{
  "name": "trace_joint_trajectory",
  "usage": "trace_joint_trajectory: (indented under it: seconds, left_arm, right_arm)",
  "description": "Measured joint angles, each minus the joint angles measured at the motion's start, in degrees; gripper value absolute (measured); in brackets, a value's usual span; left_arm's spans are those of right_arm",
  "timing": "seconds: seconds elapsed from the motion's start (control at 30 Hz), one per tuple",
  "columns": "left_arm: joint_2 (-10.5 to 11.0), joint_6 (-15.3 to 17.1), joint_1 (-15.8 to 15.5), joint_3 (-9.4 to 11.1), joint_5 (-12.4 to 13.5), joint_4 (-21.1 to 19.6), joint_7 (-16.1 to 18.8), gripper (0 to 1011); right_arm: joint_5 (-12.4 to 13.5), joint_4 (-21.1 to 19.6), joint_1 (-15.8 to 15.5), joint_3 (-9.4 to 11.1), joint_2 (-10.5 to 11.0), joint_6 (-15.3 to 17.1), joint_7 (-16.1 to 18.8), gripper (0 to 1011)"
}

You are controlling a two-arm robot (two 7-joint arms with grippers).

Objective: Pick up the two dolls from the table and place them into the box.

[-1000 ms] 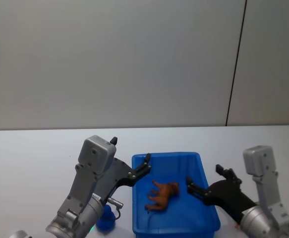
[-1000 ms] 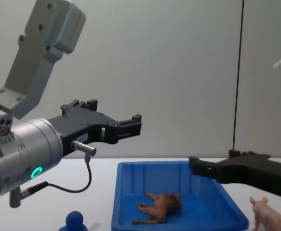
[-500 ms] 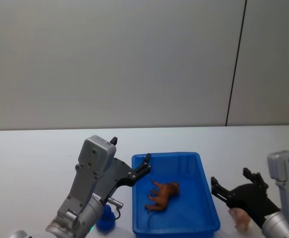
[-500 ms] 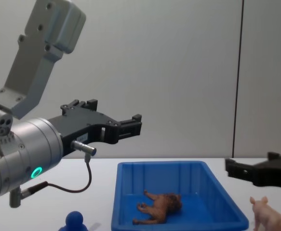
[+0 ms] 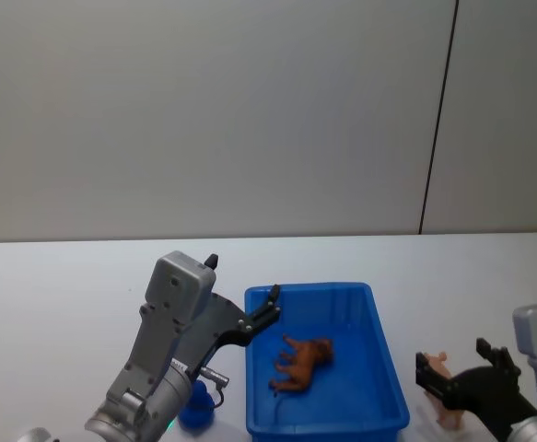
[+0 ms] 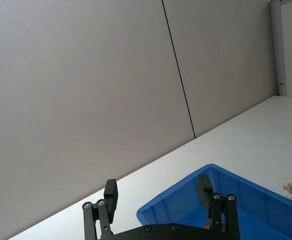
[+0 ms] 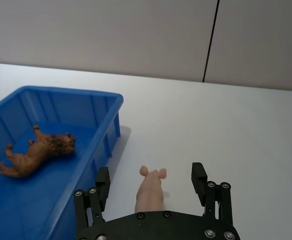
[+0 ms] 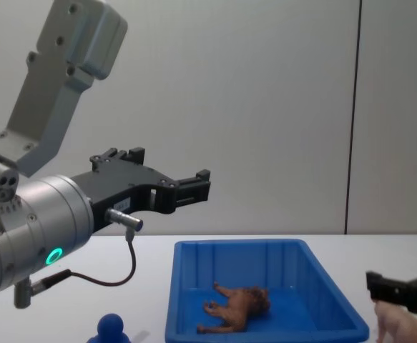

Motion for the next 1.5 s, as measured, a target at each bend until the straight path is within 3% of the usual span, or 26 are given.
trace_joint_trajectory:
  seconds: [0.47, 0.8, 1.13, 1.23, 1.5]
  left_arm:
    - [0.0, 0.0, 0.0, 0.0, 0.0, 0.0, 0.0, 1001]
    - [0.0, 0.0, 0.0, 0.0, 0.0, 0.0, 0.0, 1001]
    - [0.0, 0.0, 0.0, 0.0, 0.0, 0.0, 0.0, 1001]
    - [0.0, 0.0, 0.0, 0.0, 0.0, 0.0, 0.0, 1001]
    - [0.0, 0.0, 0.0, 0.0, 0.0, 0.0, 0.0, 1001]
  right_arm:
    - [0.0, 3.8, -0.2, 0.0, -0.2, 0.5, 0.6, 999]
    - [0.0, 6.4, 0.5, -0.3, -0.7, 0.3, 1.9, 761]
    - [-1.2, 7.0, 0.7, -0.4, -0.9, -0.8, 2.4, 425]
    - [-1.6, 6.5, 0.7, -0.4, -0.9, -1.3, 2.4, 378]
    - [-2.2, 3.4, 0.6, -0.2, -0.8, -2.7, 2.3, 378]
